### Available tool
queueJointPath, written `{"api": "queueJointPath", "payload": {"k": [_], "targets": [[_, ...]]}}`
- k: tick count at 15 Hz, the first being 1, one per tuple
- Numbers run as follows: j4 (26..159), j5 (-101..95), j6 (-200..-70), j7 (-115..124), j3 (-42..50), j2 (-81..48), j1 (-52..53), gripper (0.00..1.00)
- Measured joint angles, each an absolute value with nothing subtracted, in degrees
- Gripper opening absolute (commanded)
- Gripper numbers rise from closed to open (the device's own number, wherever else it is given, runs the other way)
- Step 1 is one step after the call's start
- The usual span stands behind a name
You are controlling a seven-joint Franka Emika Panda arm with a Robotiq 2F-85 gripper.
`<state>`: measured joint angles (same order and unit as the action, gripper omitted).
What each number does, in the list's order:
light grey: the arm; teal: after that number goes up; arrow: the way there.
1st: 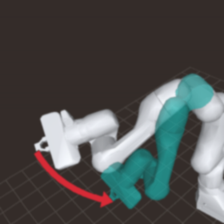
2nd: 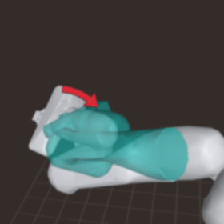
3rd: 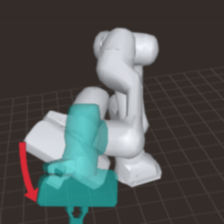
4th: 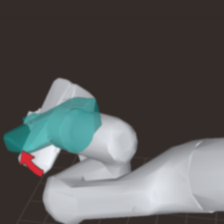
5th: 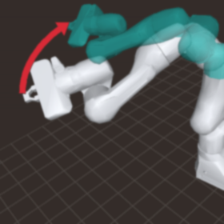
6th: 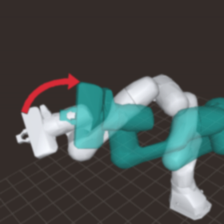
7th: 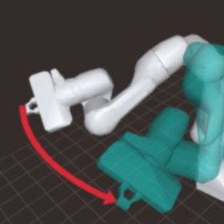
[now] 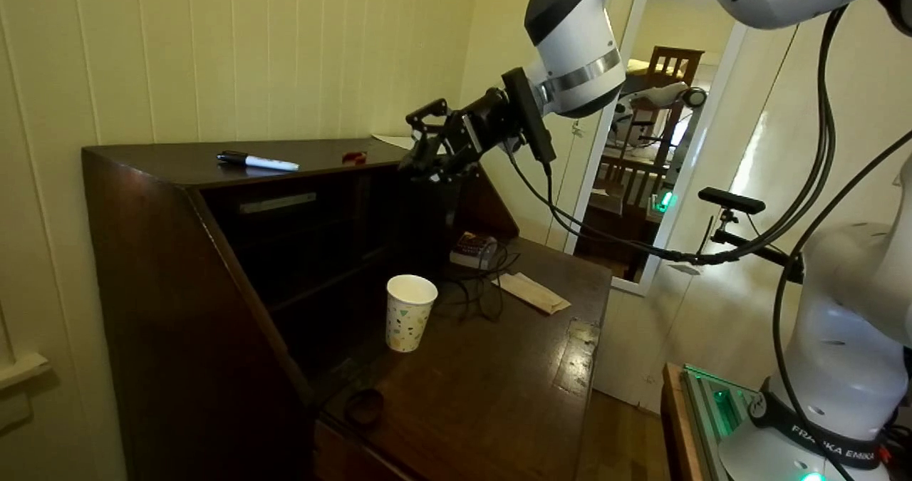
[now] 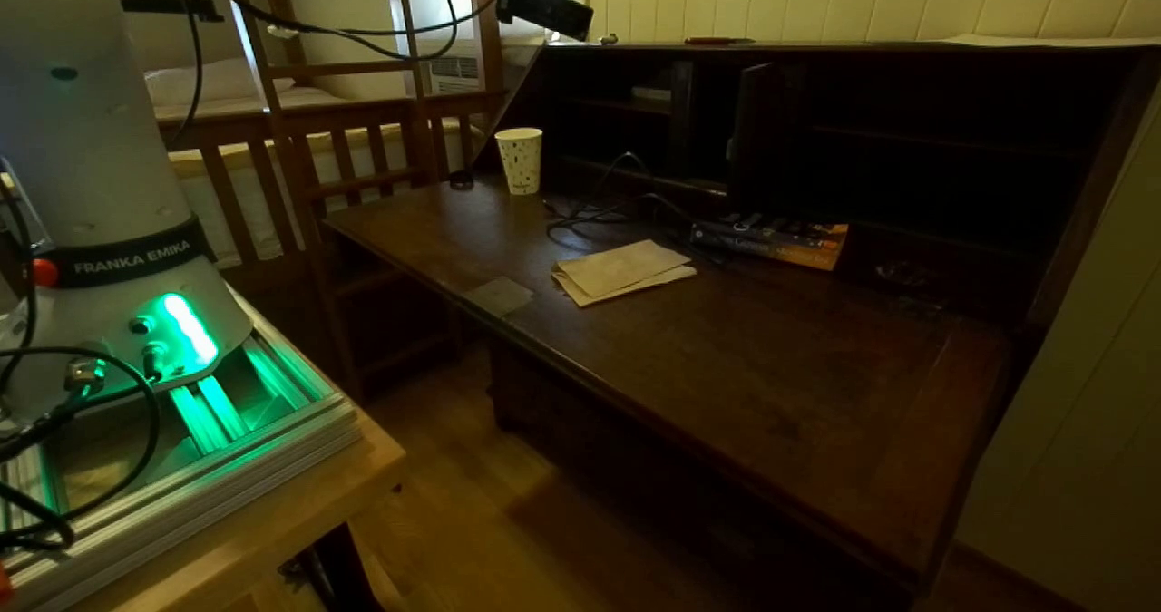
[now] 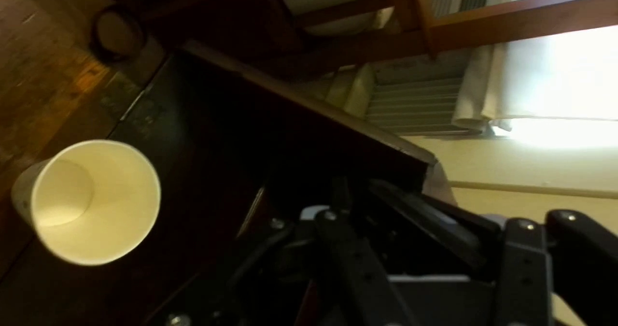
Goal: Put the black remote in the paper cup
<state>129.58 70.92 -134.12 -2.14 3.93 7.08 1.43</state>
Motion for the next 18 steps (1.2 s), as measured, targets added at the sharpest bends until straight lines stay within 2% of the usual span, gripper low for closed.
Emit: {"api": "queueJointPath", "payload": {"k": [7,8,11,12,18], "targets": [[129.73,87.82,-117.71,-6.81,3.57,7.32,1.43,0.08],[129.93,89.08,-114.60,-6.85,3.57,7.33,1.36,0.32],[130.18,89.71,-107.77,-6.82,3.65,7.32,0.92,0.32],[130.18,89.72,-107.43,-6.82,3.68,7.32,0.87,0.08],[131.42,88.81,-104.28,-2.04,3.64,6.44,0.27,0.08]]}}
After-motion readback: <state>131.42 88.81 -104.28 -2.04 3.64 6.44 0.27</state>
